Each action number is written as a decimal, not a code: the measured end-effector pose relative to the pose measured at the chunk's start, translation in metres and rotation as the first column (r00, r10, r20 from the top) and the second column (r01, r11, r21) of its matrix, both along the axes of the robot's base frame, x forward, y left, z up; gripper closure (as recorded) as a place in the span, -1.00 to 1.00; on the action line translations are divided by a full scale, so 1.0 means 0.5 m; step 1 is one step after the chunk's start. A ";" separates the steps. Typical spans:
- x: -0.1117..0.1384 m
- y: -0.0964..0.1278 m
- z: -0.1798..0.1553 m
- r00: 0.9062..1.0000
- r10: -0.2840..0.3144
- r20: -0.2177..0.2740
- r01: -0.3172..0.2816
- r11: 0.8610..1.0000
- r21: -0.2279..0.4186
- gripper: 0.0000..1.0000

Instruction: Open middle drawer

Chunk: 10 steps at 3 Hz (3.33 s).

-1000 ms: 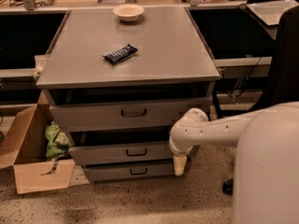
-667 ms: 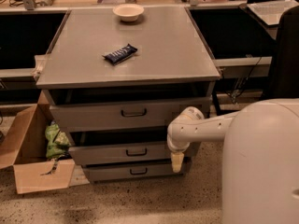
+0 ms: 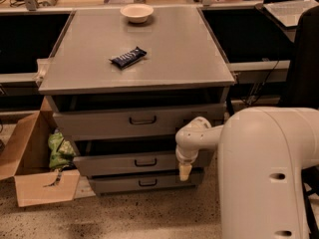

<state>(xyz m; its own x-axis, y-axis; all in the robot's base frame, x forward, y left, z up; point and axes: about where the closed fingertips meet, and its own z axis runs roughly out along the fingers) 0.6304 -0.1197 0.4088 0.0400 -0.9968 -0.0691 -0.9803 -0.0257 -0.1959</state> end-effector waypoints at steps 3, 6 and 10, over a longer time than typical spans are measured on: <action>-0.046 0.004 -0.012 1.000 -0.003 -0.031 0.003 1.000 0.015 0.77; -0.046 0.004 -0.007 1.000 -0.003 -0.031 0.003 1.000 0.015 -0.01; -0.113 0.004 -0.027 0.995 0.023 -0.101 -0.020 0.999 0.032 -0.86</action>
Offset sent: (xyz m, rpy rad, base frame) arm -0.0468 0.0064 0.0044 -0.0033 -0.0092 -0.0024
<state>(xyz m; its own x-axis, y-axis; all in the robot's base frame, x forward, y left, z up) 0.5740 -0.1177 0.3952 0.0528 -0.9931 -0.1044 -0.9944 -0.0428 -0.0962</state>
